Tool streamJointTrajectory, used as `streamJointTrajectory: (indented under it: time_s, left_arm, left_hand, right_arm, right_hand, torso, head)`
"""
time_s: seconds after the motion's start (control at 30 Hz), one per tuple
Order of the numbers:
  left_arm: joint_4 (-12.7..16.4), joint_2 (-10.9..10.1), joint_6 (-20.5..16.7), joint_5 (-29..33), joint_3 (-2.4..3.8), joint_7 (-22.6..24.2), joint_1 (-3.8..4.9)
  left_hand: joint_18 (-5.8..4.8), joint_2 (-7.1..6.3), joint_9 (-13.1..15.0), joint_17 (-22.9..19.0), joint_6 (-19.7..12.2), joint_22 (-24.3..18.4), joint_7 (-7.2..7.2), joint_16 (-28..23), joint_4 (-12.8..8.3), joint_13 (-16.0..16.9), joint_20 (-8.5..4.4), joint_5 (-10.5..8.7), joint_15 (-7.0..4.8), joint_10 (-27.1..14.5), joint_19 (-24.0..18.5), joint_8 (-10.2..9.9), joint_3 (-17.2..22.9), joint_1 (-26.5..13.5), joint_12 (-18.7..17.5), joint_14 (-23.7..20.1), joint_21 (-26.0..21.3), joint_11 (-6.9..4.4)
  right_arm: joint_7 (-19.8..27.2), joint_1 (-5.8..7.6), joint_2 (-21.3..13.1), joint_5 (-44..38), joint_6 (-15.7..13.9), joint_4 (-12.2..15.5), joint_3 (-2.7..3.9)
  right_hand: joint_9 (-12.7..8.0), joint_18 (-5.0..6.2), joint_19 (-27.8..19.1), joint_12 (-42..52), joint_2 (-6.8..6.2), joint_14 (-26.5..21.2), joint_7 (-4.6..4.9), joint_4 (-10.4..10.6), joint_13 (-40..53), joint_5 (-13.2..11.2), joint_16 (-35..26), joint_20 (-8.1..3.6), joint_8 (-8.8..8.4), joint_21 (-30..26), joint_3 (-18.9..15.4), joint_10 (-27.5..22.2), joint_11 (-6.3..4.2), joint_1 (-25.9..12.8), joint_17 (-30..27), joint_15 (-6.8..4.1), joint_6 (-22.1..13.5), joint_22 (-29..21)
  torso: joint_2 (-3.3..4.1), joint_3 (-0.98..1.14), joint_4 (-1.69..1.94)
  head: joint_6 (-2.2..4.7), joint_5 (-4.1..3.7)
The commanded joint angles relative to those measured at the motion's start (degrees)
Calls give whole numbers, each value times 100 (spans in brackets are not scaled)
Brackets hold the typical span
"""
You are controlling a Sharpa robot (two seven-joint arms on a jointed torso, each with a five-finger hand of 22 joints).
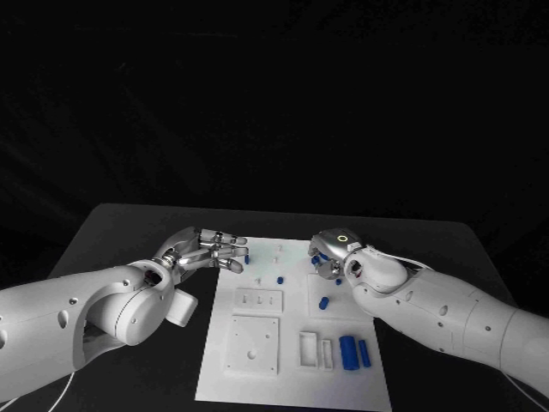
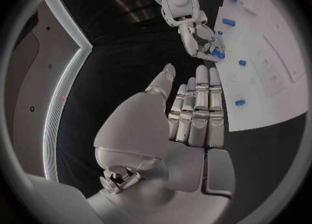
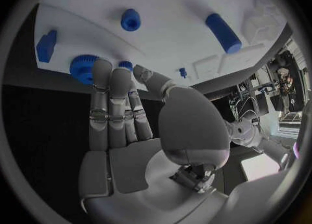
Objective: Assemble the parts on the task board
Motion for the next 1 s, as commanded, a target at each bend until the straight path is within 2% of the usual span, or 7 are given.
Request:
streamJointTrajectory:
  time_s: [0.03,0.5,0.67,1.0]
  left_arm:
    - [5,10,89,-24,5,1,22]
    - [-56,28,57,-25,4,-51,21]
    - [-68,35,65,-25,4,-59,21]
    - [-80,42,74,-25,3,-70,21]
  left_hand:
    - [-45,24,8,-4,11,6,29,31,-15,7,6,33,0,-27,-31,24,-29,-52,23,-36,40,3]
    - [-44,36,8,-5,15,9,28,33,-21,7,5,39,-1,-26,-35,24,-22,-54,23,-38,52,2]
    - [-44,36,8,-5,15,9,28,33,-21,7,5,39,-1,-26,-35,24,-22,-54,23,-38,52,2]
    - [-44,36,8,-5,15,9,28,33,-21,7,5,39,-1,-26,-35,24,-22,-54,23,-38,52,2]
  right_arm:
    - [40,-4,9,-35,-11,-2,2]
    - [37,-4,7,-32,11,-8,2]
    - [48,-4,10,-32,5,-19,2]
    - [60,-4,14,-33,7,-36,2]
  right_hand:
    - [8,55,13,24,-21,-27,7,16,3,9,24,-20,23,-25,17,36,-3,-23,-7,-10,45,7]
    - [8,56,38,23,-18,-29,6,18,2,37,25,-19,23,-101,4,39,-3,-11,-8,-10,53,87]
    - [11,43,49,23,29,-25,-22,40,3,9,42,-35,25,-128,57,170,-39,-30,2,-30,150,149]
    - [14,15,17,25,111,-28,-60,12,8,-121,80,-70,28,-55,156,419,-103,13,20,-63,293,414]
  torso:
    - [20,-3,-14]
    - [31,-7,-18]
    - [35,-13,-9]
    - [50,-17,-19]
  head:
    - [4,-3]
    - [-1,-14]
    - [1,-14]
    - [0,-6]
